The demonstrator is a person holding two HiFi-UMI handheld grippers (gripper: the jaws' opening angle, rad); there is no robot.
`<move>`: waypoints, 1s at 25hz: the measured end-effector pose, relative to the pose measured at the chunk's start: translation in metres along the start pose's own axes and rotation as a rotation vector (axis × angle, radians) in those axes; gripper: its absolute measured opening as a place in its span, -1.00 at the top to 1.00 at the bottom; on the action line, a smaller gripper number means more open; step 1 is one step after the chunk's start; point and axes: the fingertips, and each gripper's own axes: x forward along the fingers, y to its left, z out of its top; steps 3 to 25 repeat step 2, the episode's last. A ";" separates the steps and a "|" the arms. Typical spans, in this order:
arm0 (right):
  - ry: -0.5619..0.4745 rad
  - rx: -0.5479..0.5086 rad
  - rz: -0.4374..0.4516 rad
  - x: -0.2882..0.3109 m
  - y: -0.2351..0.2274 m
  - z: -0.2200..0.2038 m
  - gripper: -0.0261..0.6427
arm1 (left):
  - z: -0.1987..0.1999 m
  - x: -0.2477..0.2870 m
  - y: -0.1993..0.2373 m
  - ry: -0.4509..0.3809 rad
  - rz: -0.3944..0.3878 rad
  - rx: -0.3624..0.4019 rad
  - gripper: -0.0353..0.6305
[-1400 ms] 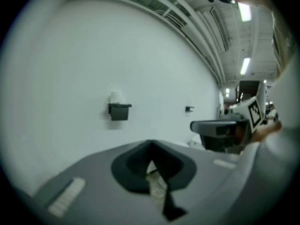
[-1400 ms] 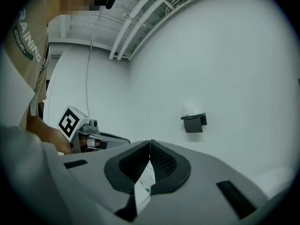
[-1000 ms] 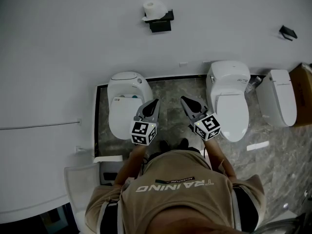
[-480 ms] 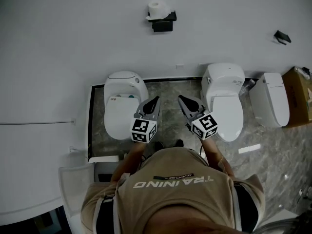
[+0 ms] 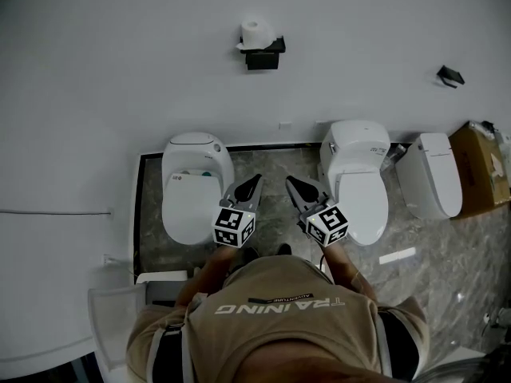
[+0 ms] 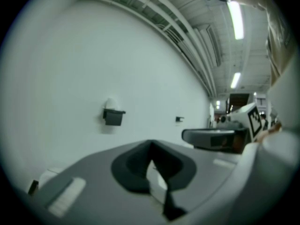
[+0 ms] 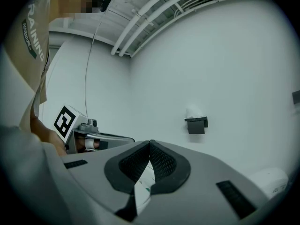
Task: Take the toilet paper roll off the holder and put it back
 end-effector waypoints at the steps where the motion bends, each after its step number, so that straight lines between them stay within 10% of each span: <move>1: 0.004 0.004 -0.003 0.001 0.001 -0.002 0.88 | 0.000 -0.002 0.001 0.000 0.000 -0.002 0.88; 25: 0.009 0.007 -0.006 0.001 0.002 -0.003 0.88 | 0.000 -0.004 0.002 0.000 0.001 -0.005 0.88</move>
